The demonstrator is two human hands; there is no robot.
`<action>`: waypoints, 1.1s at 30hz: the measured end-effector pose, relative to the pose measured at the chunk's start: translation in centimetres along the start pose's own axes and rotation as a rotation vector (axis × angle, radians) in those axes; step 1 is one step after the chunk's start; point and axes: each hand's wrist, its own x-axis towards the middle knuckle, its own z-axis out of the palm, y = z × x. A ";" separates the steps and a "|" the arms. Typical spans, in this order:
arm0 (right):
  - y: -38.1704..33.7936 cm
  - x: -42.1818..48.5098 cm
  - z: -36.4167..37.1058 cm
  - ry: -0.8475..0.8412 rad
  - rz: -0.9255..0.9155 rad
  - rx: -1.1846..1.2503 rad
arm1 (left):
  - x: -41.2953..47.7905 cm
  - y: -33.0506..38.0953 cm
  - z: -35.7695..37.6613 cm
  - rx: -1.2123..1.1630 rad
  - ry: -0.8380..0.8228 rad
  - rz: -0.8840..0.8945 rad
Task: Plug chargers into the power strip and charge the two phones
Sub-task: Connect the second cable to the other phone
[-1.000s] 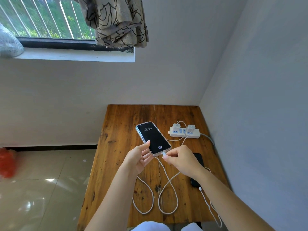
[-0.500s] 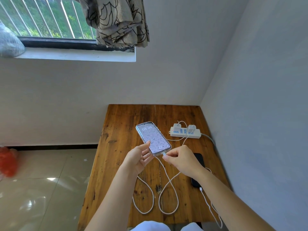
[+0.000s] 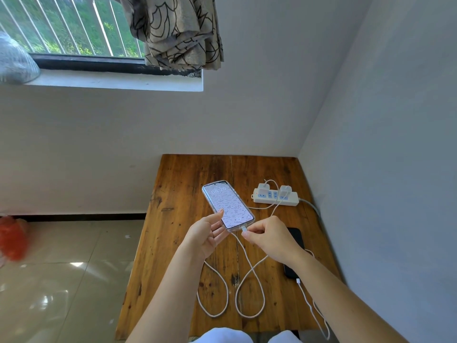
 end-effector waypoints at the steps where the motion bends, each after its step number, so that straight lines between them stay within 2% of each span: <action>1: 0.0 0.0 0.0 -0.002 -0.003 0.000 | 0.0 0.0 0.0 -0.001 -0.003 0.001; 20: 0.0 -0.3 0.2 -0.018 -0.008 0.014 | -0.3 -0.1 -0.2 0.007 -0.019 0.018; 33: 0.9 -0.2 0.5 0.035 0.011 0.035 | -0.2 -0.1 -0.8 0.036 -0.107 0.051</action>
